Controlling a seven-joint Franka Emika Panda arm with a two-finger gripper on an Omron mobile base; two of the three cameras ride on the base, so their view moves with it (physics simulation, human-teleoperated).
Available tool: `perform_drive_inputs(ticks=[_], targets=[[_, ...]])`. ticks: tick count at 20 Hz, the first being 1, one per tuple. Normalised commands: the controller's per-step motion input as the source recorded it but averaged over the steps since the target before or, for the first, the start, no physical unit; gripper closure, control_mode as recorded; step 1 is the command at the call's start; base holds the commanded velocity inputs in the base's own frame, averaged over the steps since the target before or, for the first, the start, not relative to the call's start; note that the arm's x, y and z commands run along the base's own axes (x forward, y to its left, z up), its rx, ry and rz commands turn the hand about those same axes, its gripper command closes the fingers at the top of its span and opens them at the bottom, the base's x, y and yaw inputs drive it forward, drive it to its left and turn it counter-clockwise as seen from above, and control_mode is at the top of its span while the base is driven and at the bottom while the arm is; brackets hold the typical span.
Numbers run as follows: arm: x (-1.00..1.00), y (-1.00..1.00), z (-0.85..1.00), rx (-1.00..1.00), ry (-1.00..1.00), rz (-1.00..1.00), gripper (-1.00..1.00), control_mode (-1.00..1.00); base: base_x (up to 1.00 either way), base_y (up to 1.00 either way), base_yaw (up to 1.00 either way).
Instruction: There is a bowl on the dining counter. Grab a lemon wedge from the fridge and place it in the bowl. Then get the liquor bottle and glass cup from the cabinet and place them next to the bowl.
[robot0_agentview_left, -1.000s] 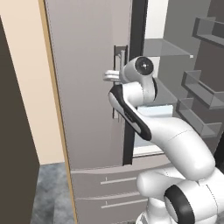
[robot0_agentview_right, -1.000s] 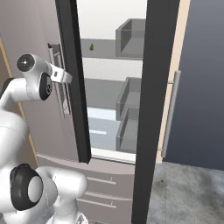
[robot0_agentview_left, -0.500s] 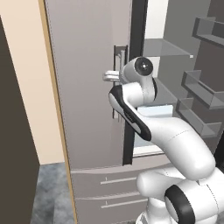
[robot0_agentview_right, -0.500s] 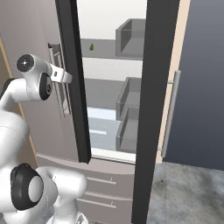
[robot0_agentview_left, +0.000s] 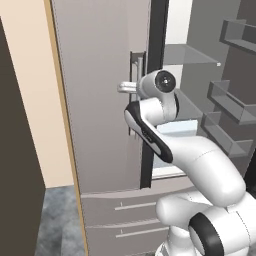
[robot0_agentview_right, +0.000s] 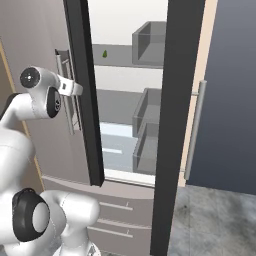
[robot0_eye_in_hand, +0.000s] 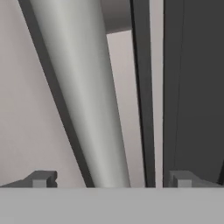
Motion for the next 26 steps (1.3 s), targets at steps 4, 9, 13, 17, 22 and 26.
perform_drive_inputs(ticks=[4, 9, 13, 17, 22, 26], targets=[[0.62, 0.0, -0.12, 0.0, 0.0, 0.0, 1.0, -1.0, 0.0, 0.0, 0.0], [0.25, 0.0, -0.02, 0.0, 0.03, 0.0, 1.0, -1.0, 0.0, 0.0, 0.0], [-0.17, 0.08, -0.01, 0.0, -0.01, 0.0, 1.0, -1.0, 0.0, 0.0, 0.0], [-0.81, 0.59, 0.0, 0.0, -0.11, 0.0, 1.0, -1.0, 0.0, 0.0, 0.0], [-0.99, 0.77, 0.0, 0.0, -0.07, 0.0, 1.0, -1.0, 0.0, 0.0, 0.0], [-0.91, 0.84, 0.0, 0.0, -0.01, 0.0, 1.0, -1.0, 0.0, 0.0, 0.0]])
